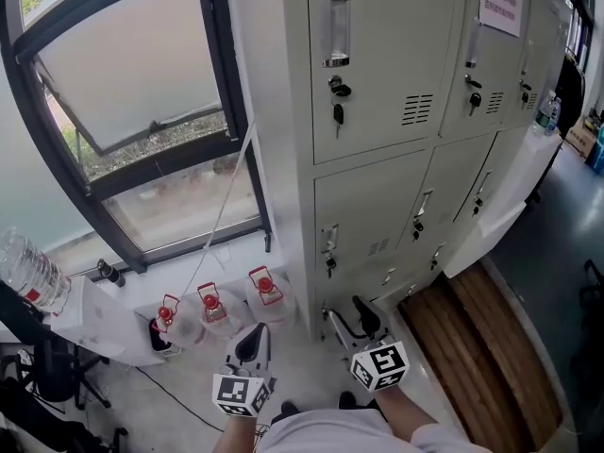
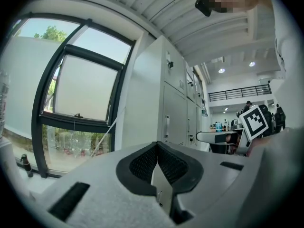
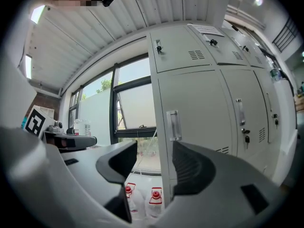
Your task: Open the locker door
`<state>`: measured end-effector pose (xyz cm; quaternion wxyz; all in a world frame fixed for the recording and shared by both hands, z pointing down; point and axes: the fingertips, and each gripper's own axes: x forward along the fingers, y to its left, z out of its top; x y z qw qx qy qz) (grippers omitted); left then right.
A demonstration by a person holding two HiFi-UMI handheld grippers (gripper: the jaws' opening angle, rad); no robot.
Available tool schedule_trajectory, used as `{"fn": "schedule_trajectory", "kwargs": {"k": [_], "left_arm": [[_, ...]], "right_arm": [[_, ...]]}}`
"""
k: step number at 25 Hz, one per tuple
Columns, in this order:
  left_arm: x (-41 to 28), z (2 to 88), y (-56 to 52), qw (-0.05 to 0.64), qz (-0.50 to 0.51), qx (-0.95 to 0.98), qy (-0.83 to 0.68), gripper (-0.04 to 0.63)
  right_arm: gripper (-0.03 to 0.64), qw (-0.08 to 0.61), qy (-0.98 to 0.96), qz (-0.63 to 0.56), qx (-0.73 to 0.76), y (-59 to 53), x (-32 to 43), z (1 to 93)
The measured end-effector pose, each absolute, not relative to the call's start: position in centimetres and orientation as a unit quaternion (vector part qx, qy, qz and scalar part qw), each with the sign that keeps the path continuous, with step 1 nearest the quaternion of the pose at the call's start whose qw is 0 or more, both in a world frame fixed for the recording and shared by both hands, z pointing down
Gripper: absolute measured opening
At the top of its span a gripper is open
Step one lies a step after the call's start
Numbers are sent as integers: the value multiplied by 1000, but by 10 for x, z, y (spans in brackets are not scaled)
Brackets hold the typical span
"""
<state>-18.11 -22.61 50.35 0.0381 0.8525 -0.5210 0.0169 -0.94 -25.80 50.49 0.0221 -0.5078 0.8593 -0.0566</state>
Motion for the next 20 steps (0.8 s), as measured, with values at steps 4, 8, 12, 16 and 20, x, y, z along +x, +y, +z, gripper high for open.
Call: {"fn": "schedule_trajectory", "kwargs": {"k": [4, 8, 12, 16, 20], "left_arm": [[-190, 505, -228, 40, 19, 852, -522, 5], [-197, 505, -229, 41, 16, 847, -530, 5], [-205, 507, -229, 44, 18, 839, -542, 5], [-214, 508, -227, 45, 19, 829, -557, 5], [-224, 512, -227, 51, 22, 817, -574, 5]], "right_arm": [[206, 20, 861, -50, -506, -269, -16, 502], [206, 11, 868, -33, -495, -287, -24, 497], [206, 1, 874, -23, -486, -309, -31, 498], [206, -5, 876, -12, -482, -334, -34, 495], [206, -15, 878, -1, -478, -360, -37, 494]]}}
